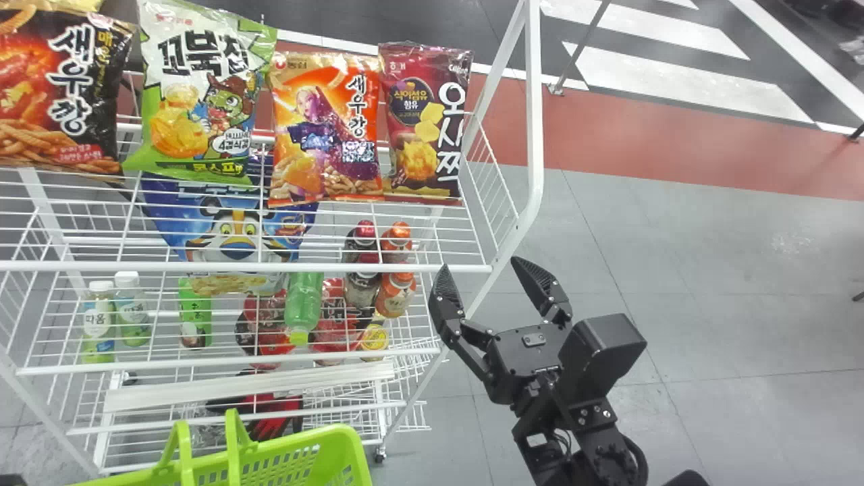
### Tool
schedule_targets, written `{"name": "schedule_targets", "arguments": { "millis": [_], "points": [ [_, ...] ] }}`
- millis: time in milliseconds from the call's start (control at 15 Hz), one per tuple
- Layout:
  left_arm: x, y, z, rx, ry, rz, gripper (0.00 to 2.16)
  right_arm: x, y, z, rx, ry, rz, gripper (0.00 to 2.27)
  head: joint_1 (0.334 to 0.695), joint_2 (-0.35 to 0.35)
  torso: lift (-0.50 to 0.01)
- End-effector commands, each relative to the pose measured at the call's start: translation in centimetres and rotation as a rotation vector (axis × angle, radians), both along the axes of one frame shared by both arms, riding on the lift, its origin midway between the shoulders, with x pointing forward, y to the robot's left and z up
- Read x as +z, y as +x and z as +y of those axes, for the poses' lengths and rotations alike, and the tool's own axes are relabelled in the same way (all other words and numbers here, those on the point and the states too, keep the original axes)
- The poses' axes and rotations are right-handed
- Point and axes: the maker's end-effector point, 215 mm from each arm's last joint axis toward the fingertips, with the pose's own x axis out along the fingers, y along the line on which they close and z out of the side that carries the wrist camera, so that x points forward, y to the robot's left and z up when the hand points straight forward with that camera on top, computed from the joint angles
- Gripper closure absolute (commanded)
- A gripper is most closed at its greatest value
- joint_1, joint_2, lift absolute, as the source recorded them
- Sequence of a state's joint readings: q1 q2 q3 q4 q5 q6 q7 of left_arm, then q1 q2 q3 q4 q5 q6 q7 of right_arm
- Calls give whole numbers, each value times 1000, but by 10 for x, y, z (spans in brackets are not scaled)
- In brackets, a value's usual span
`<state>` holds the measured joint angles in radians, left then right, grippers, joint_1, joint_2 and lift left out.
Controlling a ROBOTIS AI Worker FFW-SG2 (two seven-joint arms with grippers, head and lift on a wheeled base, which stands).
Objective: Hold basket handle with left hand then pick Saewookkang with right hand and place into basket
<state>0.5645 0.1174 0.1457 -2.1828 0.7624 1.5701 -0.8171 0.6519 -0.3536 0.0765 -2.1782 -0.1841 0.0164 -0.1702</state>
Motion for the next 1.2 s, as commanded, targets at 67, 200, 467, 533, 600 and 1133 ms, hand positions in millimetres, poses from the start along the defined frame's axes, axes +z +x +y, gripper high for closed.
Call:
{"name": "schedule_targets", "arguments": {
  "millis": [67,200,467,533,600,1133],
  "points": [
    [0,0,1,0,1,1,2135,0,0,0,0,0,1,144,695,-350,-17],
    [0,0,0,0,0,0,2135,0,1,-1,-2,0,-1,140,695,-350,-17],
    [1,-1,-2,-6,-3,0,2135,-1,1,0,-1,2,2,140,695,-350,-17],
    [1,-1,-2,-6,-3,0,2135,-1,1,0,-1,1,2,140,695,-350,-17],
    [1,-1,-2,-6,-3,-1,2135,-1,3,0,-1,1,0,140,695,-350,-17],
    [2,4,-8,-38,21,-36,2135,-18,69,42,16,-2,52,144,695,-350,-17]
  ]
}}
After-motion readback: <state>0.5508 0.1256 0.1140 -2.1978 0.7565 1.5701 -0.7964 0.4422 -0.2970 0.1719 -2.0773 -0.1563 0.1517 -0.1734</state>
